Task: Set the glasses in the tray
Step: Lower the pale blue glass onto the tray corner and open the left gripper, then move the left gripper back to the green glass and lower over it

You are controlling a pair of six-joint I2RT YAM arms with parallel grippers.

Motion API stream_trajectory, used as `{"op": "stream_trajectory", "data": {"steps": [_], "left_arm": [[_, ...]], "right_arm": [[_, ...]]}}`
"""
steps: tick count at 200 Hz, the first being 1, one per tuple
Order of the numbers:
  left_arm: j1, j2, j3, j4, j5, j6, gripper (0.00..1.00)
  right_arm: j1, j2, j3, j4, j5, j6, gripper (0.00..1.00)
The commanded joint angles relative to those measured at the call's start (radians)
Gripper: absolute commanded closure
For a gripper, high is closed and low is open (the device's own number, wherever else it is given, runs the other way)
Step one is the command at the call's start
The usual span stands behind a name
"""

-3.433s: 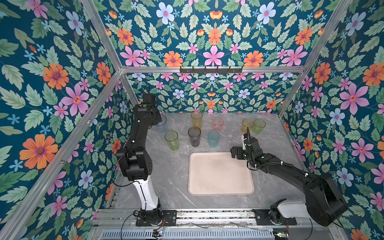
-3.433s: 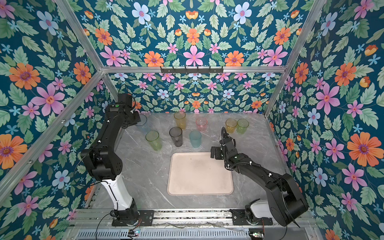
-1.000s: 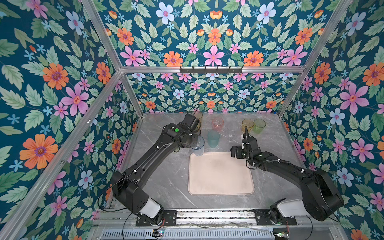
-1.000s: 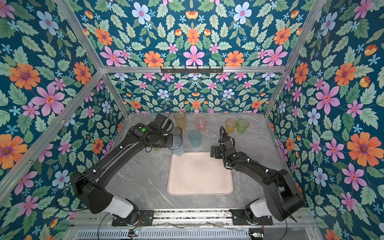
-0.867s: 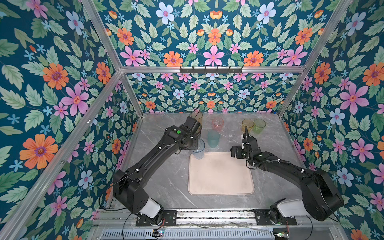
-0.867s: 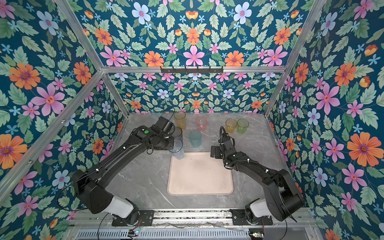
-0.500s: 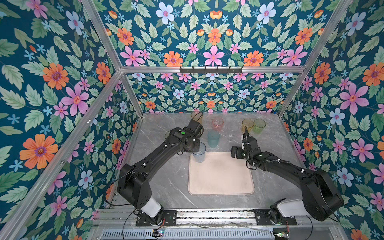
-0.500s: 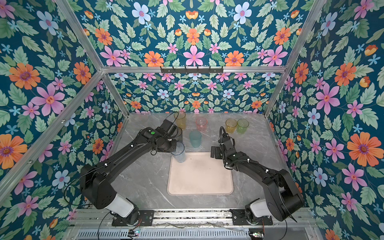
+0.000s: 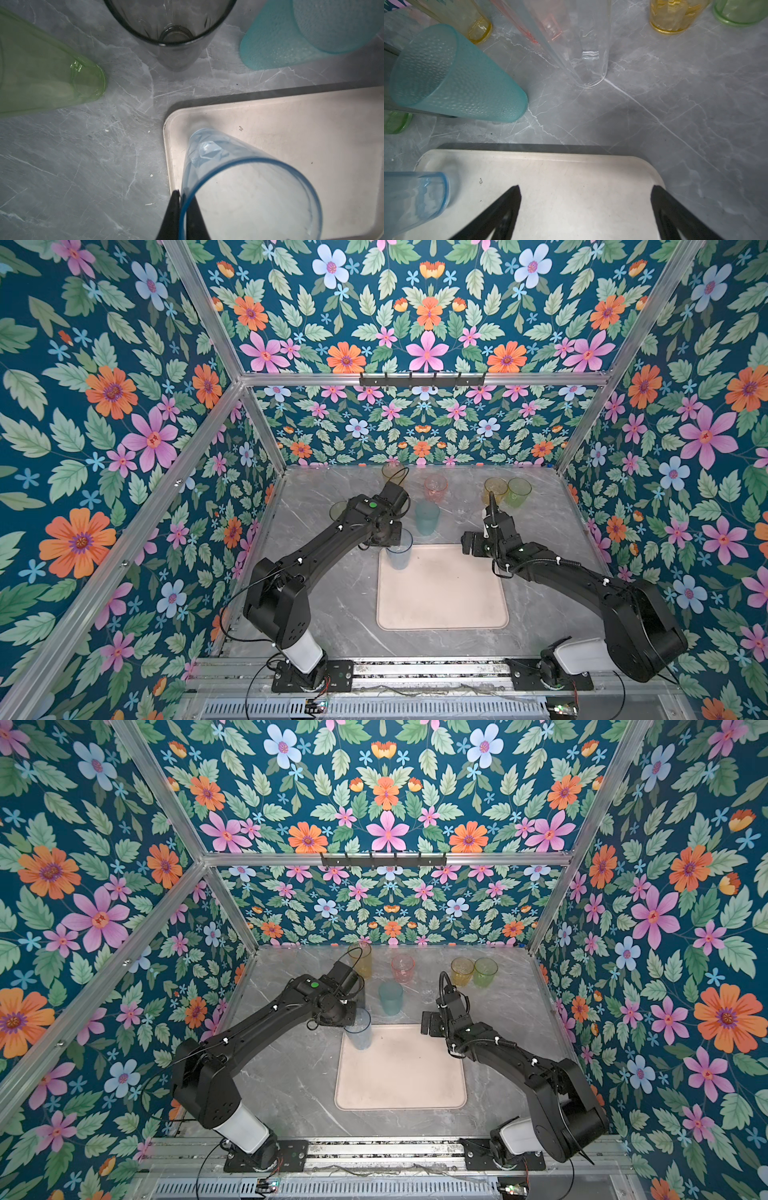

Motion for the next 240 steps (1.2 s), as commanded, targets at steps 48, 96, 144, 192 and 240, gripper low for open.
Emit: {"op": "stream_trajectory", "data": {"steps": [48,96,144,192,240], "left_arm": [[0.002,0.019,-0.013,0.026,-0.006,-0.013,1.0],[0.002,0.032,-0.012,0.015,-0.037,-0.02,1.0],[0.002,0.025,0.002,0.009,-0.051,-0.028,0.73],[0.002,0.013,0.027,0.008,-0.039,-0.031,0.65],[0.002,-0.002,0.106,-0.032,-0.068,-0.023,0.62]], "right_arm": [[0.0,0.014,0.016,-0.018,0.013,0.005,0.01],[0.0,0.016,0.019,-0.022,0.013,0.005,0.01],[0.0,0.033,0.027,-0.028,0.012,0.005,0.01],[0.0,0.038,0.03,-0.034,0.015,0.007,0.01],[0.001,0.02,0.02,-0.015,0.004,0.011,0.01]]}}
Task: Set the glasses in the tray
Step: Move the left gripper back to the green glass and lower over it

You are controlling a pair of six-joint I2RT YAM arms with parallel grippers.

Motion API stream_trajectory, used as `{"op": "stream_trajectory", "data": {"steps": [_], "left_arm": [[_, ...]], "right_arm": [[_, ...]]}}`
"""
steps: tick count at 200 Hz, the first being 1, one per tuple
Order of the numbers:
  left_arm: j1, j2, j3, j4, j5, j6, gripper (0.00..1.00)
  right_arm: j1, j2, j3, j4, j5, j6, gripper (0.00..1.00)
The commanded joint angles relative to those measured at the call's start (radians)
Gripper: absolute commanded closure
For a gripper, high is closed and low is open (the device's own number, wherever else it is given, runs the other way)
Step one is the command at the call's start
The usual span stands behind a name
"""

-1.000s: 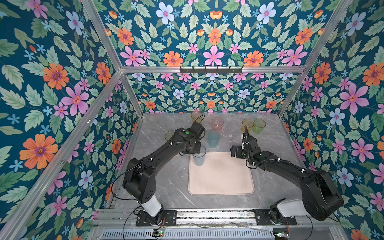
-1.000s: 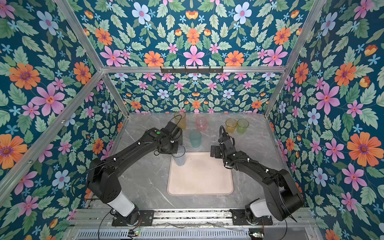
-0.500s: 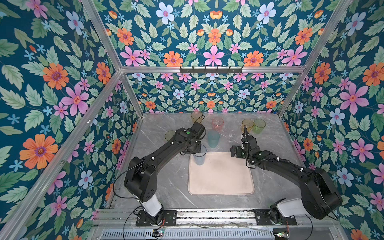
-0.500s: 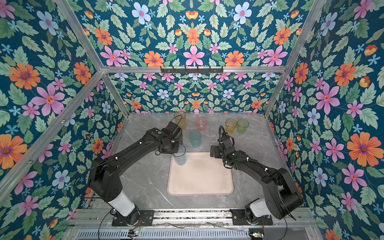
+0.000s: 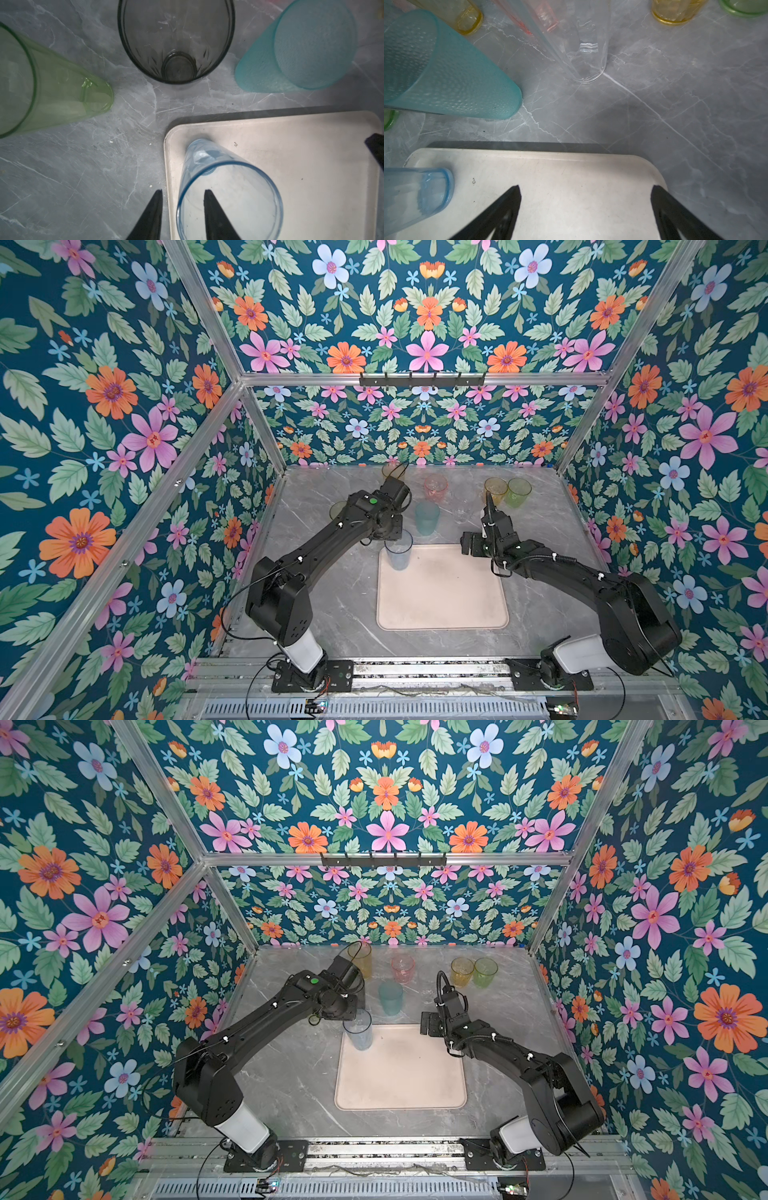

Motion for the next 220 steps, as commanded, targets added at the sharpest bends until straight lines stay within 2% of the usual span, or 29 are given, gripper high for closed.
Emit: {"op": "stream_trajectory", "data": {"steps": [1,40,73,143,184,220], "left_arm": [[0.001,-0.014,0.038,-0.041,-0.033,0.0,0.62],[0.018,-0.05,0.107,-0.039,-0.114,-0.001,0.58],[0.079,-0.08,0.132,-0.022,-0.154,0.008,0.53],[0.307,-0.124,0.064,0.05,-0.095,0.027,0.47],[0.392,-0.125,0.022,0.076,-0.073,0.054,0.41],[0.442,-0.117,-0.009,0.137,-0.028,0.061,0.4]], "right_arm": [[0.0,-0.018,-0.007,0.012,0.004,0.01,0.01],[0.0,-0.079,-0.057,0.073,-0.004,0.007,0.01],[0.001,-0.1,-0.074,0.085,0.007,0.007,0.01],[0.001,-0.101,-0.077,0.084,0.019,0.009,0.01],[0.0,-0.103,-0.077,0.083,0.02,0.012,0.01],[0.0,-0.103,-0.078,0.084,0.026,0.011,0.01]]}}
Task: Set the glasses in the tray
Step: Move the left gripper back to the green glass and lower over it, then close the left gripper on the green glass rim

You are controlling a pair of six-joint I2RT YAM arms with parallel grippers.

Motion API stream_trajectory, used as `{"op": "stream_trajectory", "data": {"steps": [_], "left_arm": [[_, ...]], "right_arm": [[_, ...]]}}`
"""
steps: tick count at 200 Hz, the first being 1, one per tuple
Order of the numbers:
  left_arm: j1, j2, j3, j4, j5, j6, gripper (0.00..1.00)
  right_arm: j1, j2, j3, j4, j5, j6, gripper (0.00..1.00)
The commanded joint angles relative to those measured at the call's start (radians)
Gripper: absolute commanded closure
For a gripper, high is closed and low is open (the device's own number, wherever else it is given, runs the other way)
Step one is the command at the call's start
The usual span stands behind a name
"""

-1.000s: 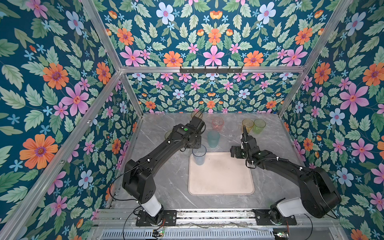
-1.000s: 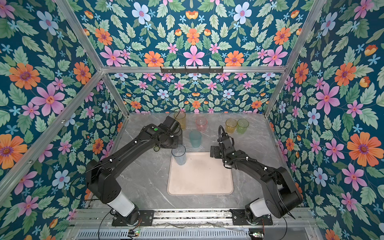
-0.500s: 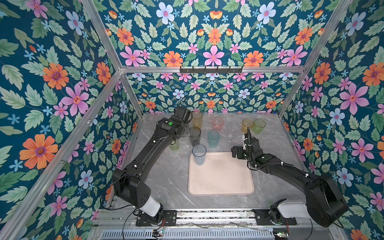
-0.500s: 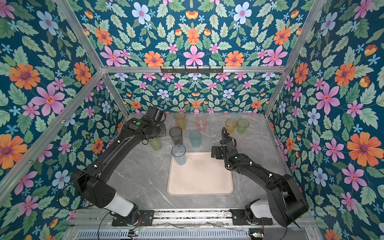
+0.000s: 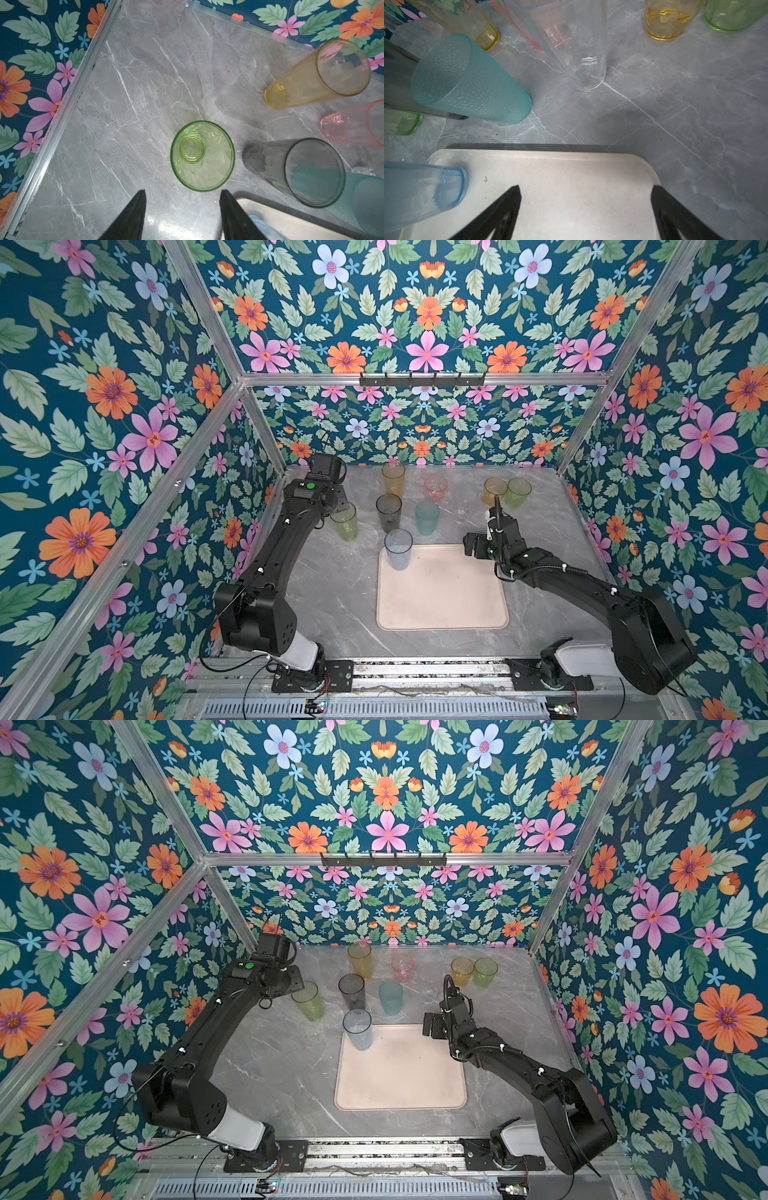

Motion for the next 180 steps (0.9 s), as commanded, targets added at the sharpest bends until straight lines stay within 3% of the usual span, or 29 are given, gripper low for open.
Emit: {"op": "stream_trajectory", "data": {"steps": [1,70,180], "left_arm": [[0.021,0.003,-0.012,0.055,0.038,0.012,0.4],[0.069,0.043,-0.067,0.092,0.097,0.004,0.4],[0.086,0.09,-0.107,0.092,0.098,0.007,0.45]], "right_arm": [[0.0,-0.004,0.0,0.02,0.02,0.01,0.01],[0.0,-0.008,0.001,0.017,0.026,0.009,0.01],[0.0,-0.011,-0.001,0.017,0.028,0.008,0.01]]}}
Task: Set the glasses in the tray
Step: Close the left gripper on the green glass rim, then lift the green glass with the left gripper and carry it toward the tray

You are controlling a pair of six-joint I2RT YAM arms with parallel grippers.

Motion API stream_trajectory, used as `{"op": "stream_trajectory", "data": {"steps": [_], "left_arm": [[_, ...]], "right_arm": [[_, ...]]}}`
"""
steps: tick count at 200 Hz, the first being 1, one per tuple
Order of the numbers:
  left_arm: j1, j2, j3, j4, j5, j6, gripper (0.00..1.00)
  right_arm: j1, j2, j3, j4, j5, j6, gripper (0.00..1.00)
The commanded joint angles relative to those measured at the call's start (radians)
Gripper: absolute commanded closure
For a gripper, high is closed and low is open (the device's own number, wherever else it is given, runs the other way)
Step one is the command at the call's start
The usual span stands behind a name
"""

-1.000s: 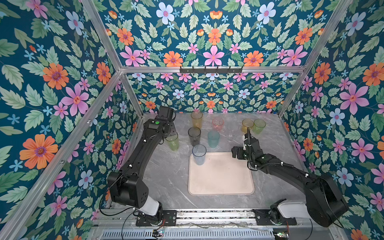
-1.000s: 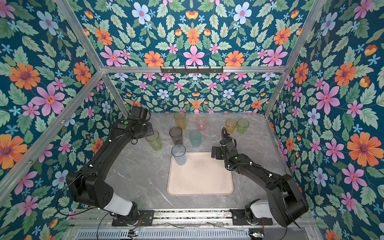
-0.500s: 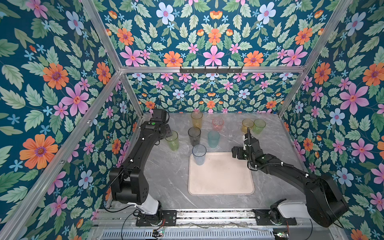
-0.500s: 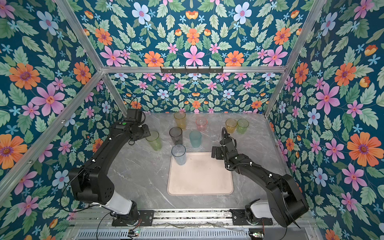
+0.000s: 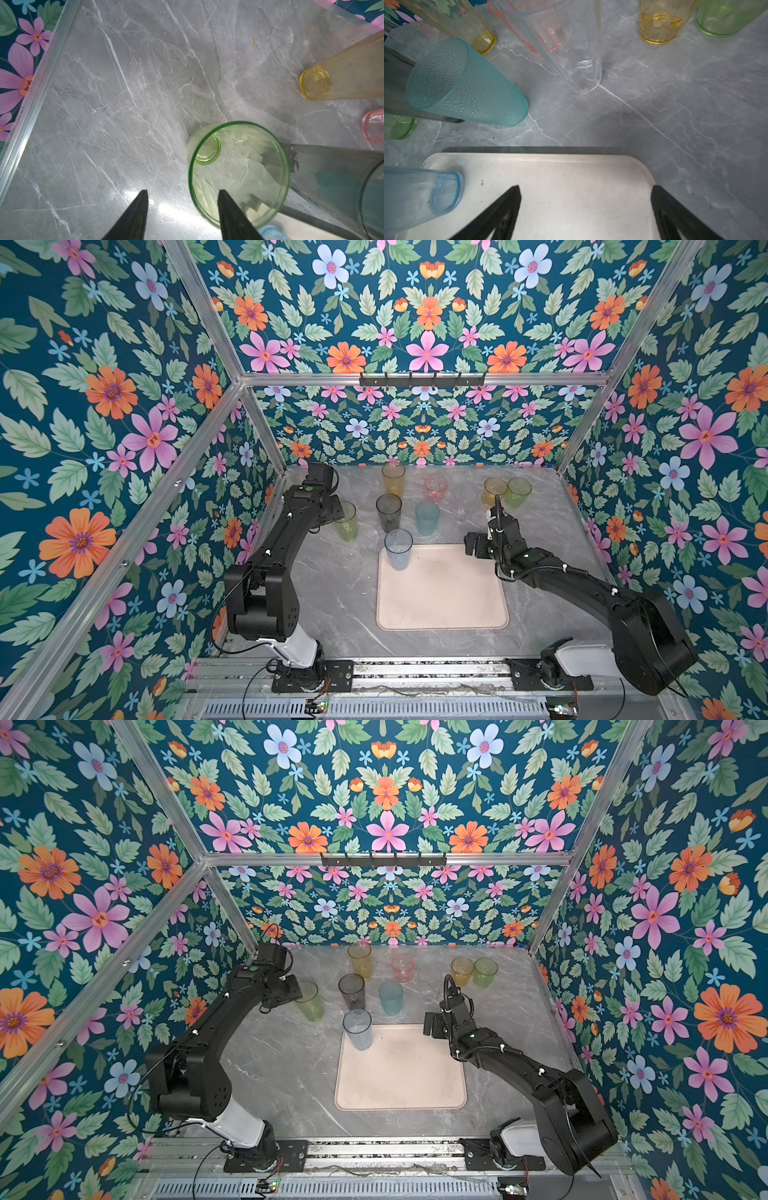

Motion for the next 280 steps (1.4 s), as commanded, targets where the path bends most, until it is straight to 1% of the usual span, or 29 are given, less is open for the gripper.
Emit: {"op": "stream_trajectory", "data": {"steps": [1,19,42,81,125,147,210,280], "left_arm": [[0.003,0.008,0.0,0.014,0.002,0.005,0.45],[0.004,0.021,-0.003,0.015,-0.009,0.012,0.47],[0.005,0.031,-0.002,0.012,-0.009,0.023,0.56],[0.005,0.044,0.004,0.017,0.001,0.032,0.65],[0.005,0.066,0.027,0.005,-0.022,0.051,0.72],[0.006,0.077,0.042,0.0,-0.013,0.056,0.76],[0.009,0.106,0.062,0.0,0.001,0.06,0.82],[0.02,0.126,0.058,0.011,0.011,0.072,0.85]], "right_arm": [[0.001,-0.007,-0.001,0.017,0.01,0.009,0.01],[0.001,-0.006,-0.001,0.016,0.009,0.009,0.01],[0.0,-0.007,-0.001,0.016,0.01,0.007,0.01],[0.0,0.0,0.004,0.013,0.007,0.007,0.01],[0.0,0.001,0.005,0.011,0.012,0.006,0.01],[0.001,0.001,0.005,0.01,0.009,0.006,0.01],[0.0,0.005,0.014,-0.002,0.008,0.004,0.01],[0.0,0.025,0.026,-0.014,0.007,0.006,0.01]]}}
